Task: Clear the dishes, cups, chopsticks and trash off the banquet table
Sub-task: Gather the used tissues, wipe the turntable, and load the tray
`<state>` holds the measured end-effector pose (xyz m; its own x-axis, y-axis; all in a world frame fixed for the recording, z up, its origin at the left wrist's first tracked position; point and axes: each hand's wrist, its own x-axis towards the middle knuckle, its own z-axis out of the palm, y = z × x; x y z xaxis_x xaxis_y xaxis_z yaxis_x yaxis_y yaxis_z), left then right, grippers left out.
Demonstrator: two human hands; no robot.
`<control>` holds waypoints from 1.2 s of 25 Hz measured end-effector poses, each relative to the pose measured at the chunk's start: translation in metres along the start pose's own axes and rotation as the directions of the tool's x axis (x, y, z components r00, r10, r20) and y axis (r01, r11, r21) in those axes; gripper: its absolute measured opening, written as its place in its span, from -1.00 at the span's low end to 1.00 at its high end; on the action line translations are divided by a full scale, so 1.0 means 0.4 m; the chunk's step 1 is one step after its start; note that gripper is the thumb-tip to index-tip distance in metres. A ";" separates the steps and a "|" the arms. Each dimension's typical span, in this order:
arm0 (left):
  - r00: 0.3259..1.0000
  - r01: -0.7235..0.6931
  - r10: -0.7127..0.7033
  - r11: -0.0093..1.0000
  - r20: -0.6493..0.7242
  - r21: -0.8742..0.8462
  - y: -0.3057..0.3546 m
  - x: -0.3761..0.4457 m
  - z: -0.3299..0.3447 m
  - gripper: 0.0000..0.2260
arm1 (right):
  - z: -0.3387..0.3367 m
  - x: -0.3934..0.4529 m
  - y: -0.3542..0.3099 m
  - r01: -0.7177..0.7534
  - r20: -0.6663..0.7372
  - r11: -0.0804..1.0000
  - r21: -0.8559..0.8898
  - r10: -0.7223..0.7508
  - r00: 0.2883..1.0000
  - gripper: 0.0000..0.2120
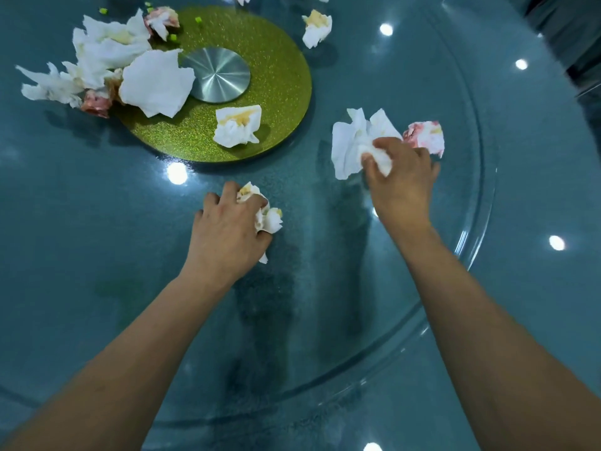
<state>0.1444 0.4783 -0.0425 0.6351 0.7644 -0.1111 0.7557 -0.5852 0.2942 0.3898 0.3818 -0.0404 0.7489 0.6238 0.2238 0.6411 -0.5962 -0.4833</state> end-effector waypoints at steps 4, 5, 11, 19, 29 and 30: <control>1.000 0.018 -0.018 1.000 0.014 0.017 -0.010 -0.008 -0.002 -0.62 | -0.025 0.060 0.062 -0.118 -0.020 0.989 -0.087 0.116 0.993 -0.69; 1.000 0.020 -0.021 1.000 0.016 0.017 -0.013 -0.009 -0.003 -0.62 | -0.022 0.062 0.069 -0.128 0.015 0.984 -0.126 0.131 0.991 -0.69; 0.999 0.029 -0.029 0.999 0.017 0.023 -0.025 -0.017 -0.009 -0.60 | 0.019 -0.022 0.045 -0.211 0.220 0.974 -0.087 0.225 0.949 -0.54; 0.998 0.057 -0.057 0.998 0.001 0.001 -0.059 -0.052 -0.021 -0.60 | -0.007 -0.099 -0.016 -0.167 0.174 0.985 -0.041 0.172 0.970 -0.74; 0.993 0.095 -0.097 0.995 -0.065 -0.025 -0.130 -0.075 -0.052 -0.53 | 0.075 -0.255 -0.147 0.424 0.305 0.895 -0.141 -0.368 0.878 -0.62; 0.992 0.100 -0.101 0.995 -0.072 -0.023 -0.145 -0.065 -0.060 -0.47 | 0.089 -0.277 -0.154 0.425 0.330 0.895 -0.132 -0.365 0.870 -0.64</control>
<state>0.0804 0.4990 -0.0337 0.5424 0.8371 -0.0718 0.8113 -0.4996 0.3037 0.2612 0.3672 -0.0655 0.3623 0.9275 0.0915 0.9147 -0.3350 -0.2259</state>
